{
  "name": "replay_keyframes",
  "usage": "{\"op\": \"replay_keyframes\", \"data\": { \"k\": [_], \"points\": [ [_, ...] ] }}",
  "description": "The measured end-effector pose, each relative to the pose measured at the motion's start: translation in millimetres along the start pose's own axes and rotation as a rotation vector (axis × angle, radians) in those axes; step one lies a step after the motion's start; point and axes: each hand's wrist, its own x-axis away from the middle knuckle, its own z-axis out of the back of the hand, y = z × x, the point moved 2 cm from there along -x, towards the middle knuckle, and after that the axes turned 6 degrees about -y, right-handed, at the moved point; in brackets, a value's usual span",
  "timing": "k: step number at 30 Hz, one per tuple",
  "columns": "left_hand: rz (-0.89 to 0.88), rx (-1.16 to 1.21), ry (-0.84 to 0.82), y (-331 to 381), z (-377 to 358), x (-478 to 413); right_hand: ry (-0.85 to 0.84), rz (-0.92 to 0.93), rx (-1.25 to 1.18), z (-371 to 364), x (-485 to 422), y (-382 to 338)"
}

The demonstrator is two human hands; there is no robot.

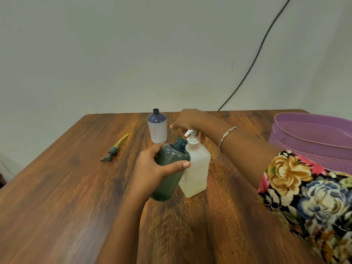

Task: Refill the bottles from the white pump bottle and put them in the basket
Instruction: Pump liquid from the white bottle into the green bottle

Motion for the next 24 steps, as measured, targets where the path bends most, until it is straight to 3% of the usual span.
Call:
{"op": "replay_keyframes", "data": {
  "k": [8, 14, 18, 24],
  "points": [
    [0.011, -0.007, 0.005, -5.1, -2.3, 0.1, 0.128, 0.019, 0.051, -12.2, -3.2, 5.8],
    [-0.007, -0.014, 0.017, -2.9, 0.5, 3.1, -0.054, 0.008, -0.088, -2.3, -4.7, 3.8],
    [-0.004, -0.025, 0.007, -1.3, 1.6, 2.0, -0.088, -0.003, -0.136, 1.0, -5.0, 3.4],
    [0.012, 0.005, 0.000, -7.1, -2.8, 1.5, 0.079, -0.004, 0.025, -9.2, -7.4, 3.8]
  ]
}}
